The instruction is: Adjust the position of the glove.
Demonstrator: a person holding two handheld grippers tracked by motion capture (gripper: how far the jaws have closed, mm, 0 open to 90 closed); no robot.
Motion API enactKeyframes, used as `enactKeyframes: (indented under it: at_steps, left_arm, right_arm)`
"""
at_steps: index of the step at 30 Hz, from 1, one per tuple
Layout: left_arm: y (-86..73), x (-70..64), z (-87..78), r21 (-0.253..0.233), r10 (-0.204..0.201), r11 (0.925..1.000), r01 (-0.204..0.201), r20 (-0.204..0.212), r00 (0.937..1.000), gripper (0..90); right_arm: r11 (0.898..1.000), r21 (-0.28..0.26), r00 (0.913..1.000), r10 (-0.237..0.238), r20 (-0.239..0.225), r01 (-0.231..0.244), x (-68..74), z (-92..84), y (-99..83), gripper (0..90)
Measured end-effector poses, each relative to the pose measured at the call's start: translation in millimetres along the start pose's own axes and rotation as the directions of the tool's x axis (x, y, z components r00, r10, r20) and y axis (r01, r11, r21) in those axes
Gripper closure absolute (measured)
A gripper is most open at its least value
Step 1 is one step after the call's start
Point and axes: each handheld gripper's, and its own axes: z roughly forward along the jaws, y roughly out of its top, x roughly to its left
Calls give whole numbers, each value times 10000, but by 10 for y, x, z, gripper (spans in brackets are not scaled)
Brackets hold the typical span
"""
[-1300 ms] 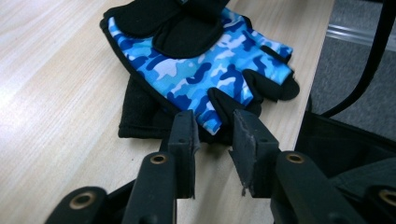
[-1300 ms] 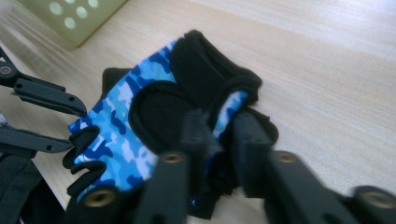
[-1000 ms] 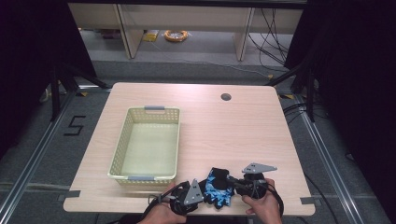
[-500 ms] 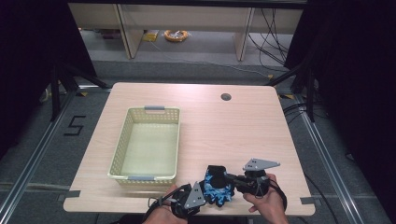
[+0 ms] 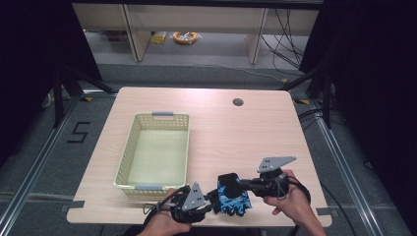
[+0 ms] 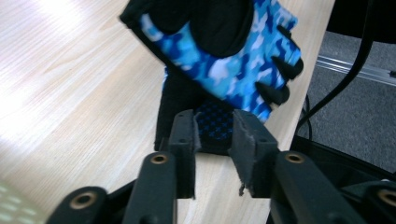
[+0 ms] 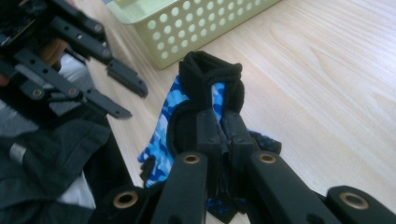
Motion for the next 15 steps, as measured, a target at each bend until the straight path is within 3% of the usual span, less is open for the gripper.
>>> enactKeyframes:
  at_steps: [1, 2, 3, 4, 5, 7, 8, 9, 10, 11, 14, 15]
  left_arm:
    - [0, -2, -8, -73, -252, 9997, 252, -40, 9997, 647]
    - [1, 17, -13, -134, -194, 9997, 192, -150, 9997, 618]
    - [9, 49, -32, -5, -84, 10000, 84, -89, 9999, 602]
    - [2, 41, -25, -152, -363, 9992, 361, -178, 9992, 589]
    - [0, 62, -30, -170, -289, 9995, 284, -248, 9993, 576]
    - [-3, 86, -46, -95, -262, 9996, 259, -326, 9991, 557]
    - [-10, 79, -48, -99, -499, 9987, 496, -301, 9983, 552]
    - [-12, 94, -45, -179, -348, 9993, 343, -315, 9989, 549]
    - [-18, 75, -36, -275, -720, 9971, 711, -345, 9968, 546]
    - [-14, 98, -45, -113, -429, 9990, 425, -326, 9986, 542]
    - [-20, 101, -24, -161, -618, 9980, 613, -281, 9977, 526]
    - [-15, 115, -27, -138, -458, 9989, 454, -314, 9985, 518]
  right_arm:
    - [9999, 103, 9999, -81, -119, 82, -15, 1, 27, 880]
    - [9998, 185, 9996, -121, -267, 126, -16, 10, 47, 879]
    - [9986, 163, 9979, -490, -427, 497, -47, 26, 72, 880]
    - [9976, 376, 9965, -565, -615, 589, -59, 45, 92, 879]
    - [9969, 455, 9954, -600, -746, 635, -60, 67, 103, 880]
    - [9904, 814, 9881, -1024, -1148, 1121, -86, 129, 132, 879]
    - [9882, 827, 9851, -1177, -1251, 1286, -105, 175, 145, 879]
    - [9842, 1009, 9804, -1301, -1478, 1458, -112, 210, 157, 879]
    - [9810, 1180, 9777, -1340, -1617, 1540, -122, 254, 166, 879]
    - [9785, 1286, 9750, -1375, -1748, 1610, -136, 301, 175, 879]
    - [9666, 1879, 9719, -1385, -1905, 1745, -172, 420, 193, 878]
    - [9579, 1819, 9609, -1833, -2076, 2221, -215, 472, 202, 878]
